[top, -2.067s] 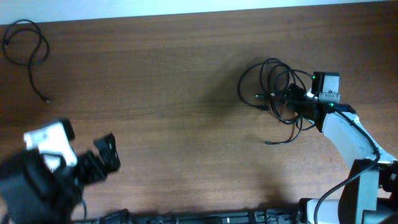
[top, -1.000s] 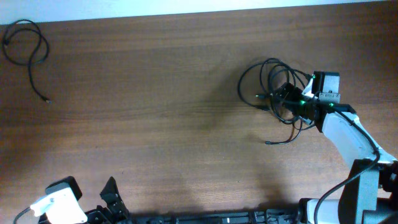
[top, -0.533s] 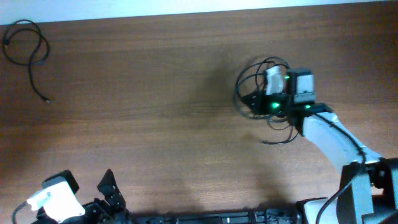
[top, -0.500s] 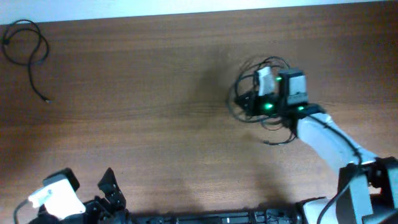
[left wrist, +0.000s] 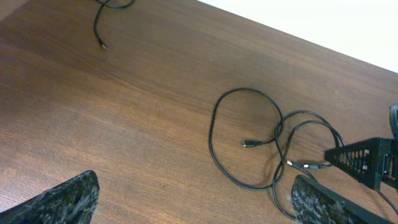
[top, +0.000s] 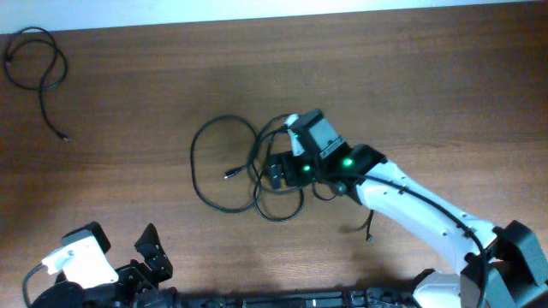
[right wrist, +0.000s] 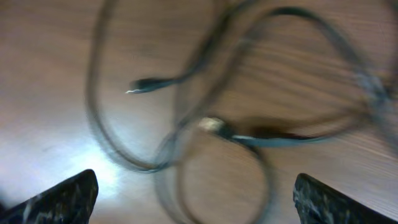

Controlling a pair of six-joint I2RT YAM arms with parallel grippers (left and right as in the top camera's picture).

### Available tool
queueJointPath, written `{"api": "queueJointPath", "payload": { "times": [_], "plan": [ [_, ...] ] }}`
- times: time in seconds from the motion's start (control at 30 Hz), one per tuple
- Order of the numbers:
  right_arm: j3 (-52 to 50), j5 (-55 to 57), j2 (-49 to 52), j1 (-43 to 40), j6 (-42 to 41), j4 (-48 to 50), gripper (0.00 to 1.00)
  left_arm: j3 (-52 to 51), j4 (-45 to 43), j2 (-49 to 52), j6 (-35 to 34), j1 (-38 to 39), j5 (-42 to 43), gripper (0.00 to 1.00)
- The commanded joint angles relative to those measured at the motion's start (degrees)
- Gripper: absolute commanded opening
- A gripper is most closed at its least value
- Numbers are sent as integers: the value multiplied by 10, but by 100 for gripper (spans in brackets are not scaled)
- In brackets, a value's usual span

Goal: Untangle cables
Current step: 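Move the right gripper with the remaining cables to center and release, then reach the left gripper to the remaining cable pile at center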

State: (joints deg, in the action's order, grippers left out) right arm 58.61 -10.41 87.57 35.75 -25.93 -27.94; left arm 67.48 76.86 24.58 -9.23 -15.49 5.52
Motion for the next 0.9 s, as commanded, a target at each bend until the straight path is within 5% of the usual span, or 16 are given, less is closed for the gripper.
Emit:
{"api": "queueJointPath", "payload": {
  "times": [0.0, 0.27, 0.53, 0.7, 0.87],
  "plan": [
    [1, 59, -1, -56, -1, -41, 99, -4, -6, -1, -16, 1, -2, 99],
    [3, -58, -31, -239, -1, -79, 99, -77, -70, 19, -49, 1, 116, 99],
    [2, -114, -32, -298, 0, -98, 99, -77, -128, 251, -58, 2, 196, 86],
    [2, -114, -32, -298, 0, -98, 99, -77, -216, 388, -97, 101, 223, 77],
    [2, -114, -32, -298, 0, -98, 99, -77, -307, 504, -241, 235, 161, 76]
  ]
}}
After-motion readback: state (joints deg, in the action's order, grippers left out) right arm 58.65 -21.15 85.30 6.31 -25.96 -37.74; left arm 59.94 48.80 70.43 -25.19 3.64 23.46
